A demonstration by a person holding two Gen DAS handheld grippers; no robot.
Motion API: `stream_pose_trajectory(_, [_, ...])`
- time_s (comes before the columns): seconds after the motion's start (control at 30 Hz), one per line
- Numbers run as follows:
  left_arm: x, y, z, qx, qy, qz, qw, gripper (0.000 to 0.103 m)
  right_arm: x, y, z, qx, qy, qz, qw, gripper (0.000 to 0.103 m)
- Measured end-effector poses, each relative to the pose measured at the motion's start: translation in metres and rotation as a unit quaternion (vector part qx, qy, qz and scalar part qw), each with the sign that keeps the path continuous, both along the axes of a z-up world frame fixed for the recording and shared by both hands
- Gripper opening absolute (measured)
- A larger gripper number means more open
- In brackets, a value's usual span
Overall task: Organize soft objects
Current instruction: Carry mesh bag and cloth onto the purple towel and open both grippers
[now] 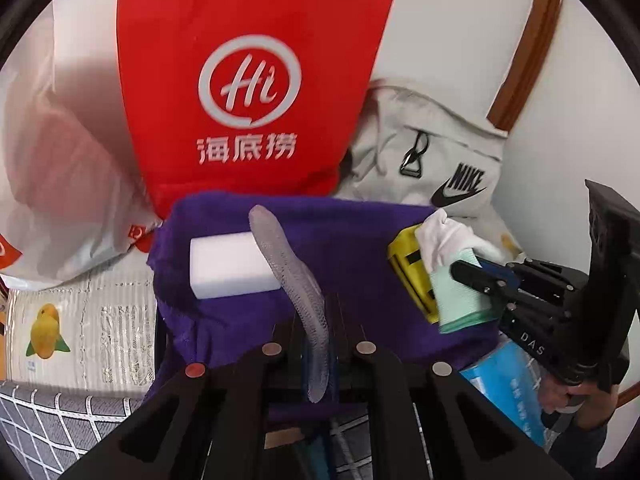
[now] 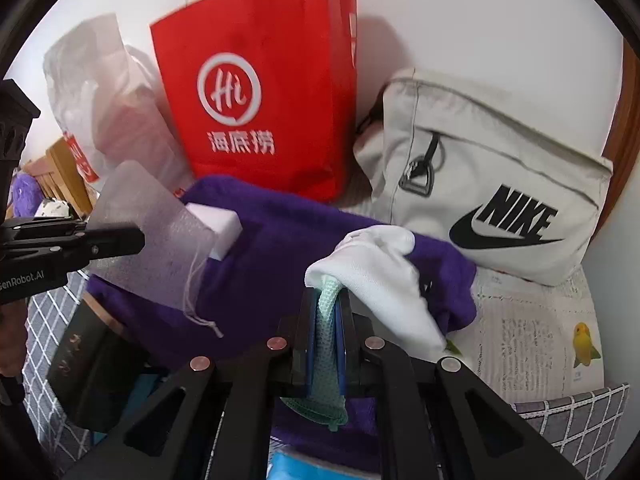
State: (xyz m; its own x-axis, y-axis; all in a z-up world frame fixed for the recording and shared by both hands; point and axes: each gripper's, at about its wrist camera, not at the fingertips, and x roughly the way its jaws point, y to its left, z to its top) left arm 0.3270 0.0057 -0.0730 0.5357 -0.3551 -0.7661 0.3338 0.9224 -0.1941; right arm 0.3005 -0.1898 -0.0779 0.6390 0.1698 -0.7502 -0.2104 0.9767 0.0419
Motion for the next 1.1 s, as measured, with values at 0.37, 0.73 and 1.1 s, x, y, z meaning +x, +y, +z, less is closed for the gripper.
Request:
stream_pose_trajectory(0.37, [0.02,0.006,-0.029,0.018,0.044,0.007,0.9988,0.007,0.019,-0.005,-0.024,-0.01,0.044,-0.01,0.999,0.009])
stream_pose_trajectory(0.73, [0.027,0.009,-0.046,0.041,0.073,0.018,0.9963,0.008,0.021,-0.007,-0.032,-0.025,0.074,-0.009,0.997,0.009])
stream_pose_trajectory(1.1, [0.025,0.013,-0.041,0.067,0.077,0.035,0.9942,0.028,0.016,-0.008,-0.032,-0.032,0.092,-0.006,0.995,0.027])
